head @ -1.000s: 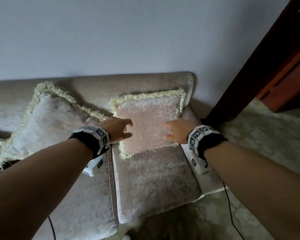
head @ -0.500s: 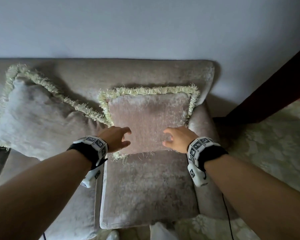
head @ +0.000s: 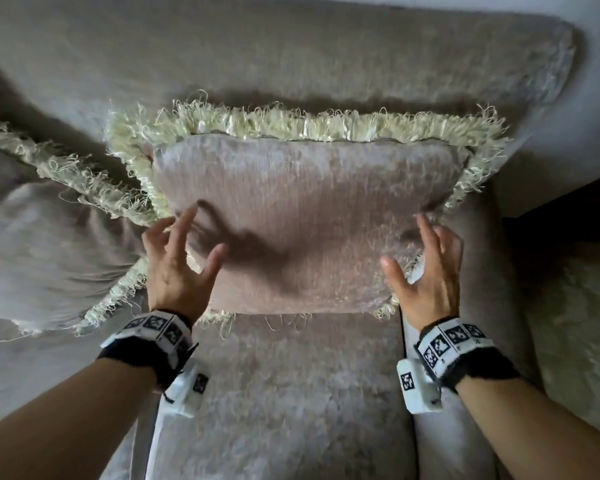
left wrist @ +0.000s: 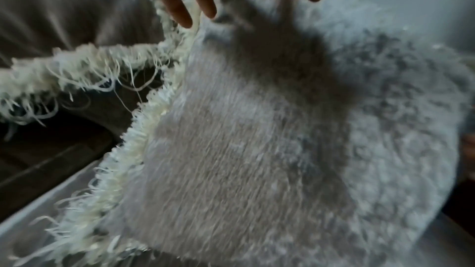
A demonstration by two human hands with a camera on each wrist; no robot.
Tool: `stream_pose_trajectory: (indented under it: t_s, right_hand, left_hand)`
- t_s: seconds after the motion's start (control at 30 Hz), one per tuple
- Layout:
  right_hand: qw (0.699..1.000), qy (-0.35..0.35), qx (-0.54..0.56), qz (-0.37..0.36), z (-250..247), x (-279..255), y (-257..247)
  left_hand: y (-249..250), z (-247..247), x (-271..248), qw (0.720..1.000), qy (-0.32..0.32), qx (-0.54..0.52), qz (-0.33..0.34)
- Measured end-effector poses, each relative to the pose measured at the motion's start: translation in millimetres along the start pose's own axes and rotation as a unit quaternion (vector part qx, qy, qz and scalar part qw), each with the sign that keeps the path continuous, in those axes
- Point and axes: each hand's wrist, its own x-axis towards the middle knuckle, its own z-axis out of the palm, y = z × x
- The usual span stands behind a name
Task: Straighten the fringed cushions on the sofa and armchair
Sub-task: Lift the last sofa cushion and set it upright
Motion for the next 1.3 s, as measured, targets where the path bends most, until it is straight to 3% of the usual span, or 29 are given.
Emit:
stream_pose_trajectory:
  t_s: [0.1,0.27,0.47,0.67,0.83,1.0,1.13,1.3]
  right_hand:
    - [0.997,0.057,0.045,-0.004,23,11,19]
    - [0.992,0.086,0.089,-0.005,49,20,45]
    - [0.986,0.084,0.137,-0.042,74,40,55]
    - [0.971,0.116,0.178,-0.11,74,45,42]
    - [0.965,0.076,0.189,-0.167,21,60,-3]
    - [0.96,-0.043,0.16,-0.226,-38,98,-62]
    - [0.956,-0.09,0.095,-0.264,-61,123,-81]
    - [0.966,-0.102,0.005,-0.238,-61,132,-63]
  left_hand:
    - [-15,28,8,0.995,0.067,-0.062,0.044]
    - [-35,58,18,0.992,0.057,-0.116,0.012]
    - [-42,86,39,0.971,0.068,-0.211,0.093]
    - [-25,89,20,0.964,0.071,-0.237,0.1]
    - [-1,77,-10,0.956,0.113,-0.271,0.01]
    - [23,77,-38,0.926,0.159,-0.318,-0.126]
    - [44,90,-63,0.894,0.14,-0.35,-0.242]
    - [51,123,-77,0.864,0.106,-0.395,-0.295]
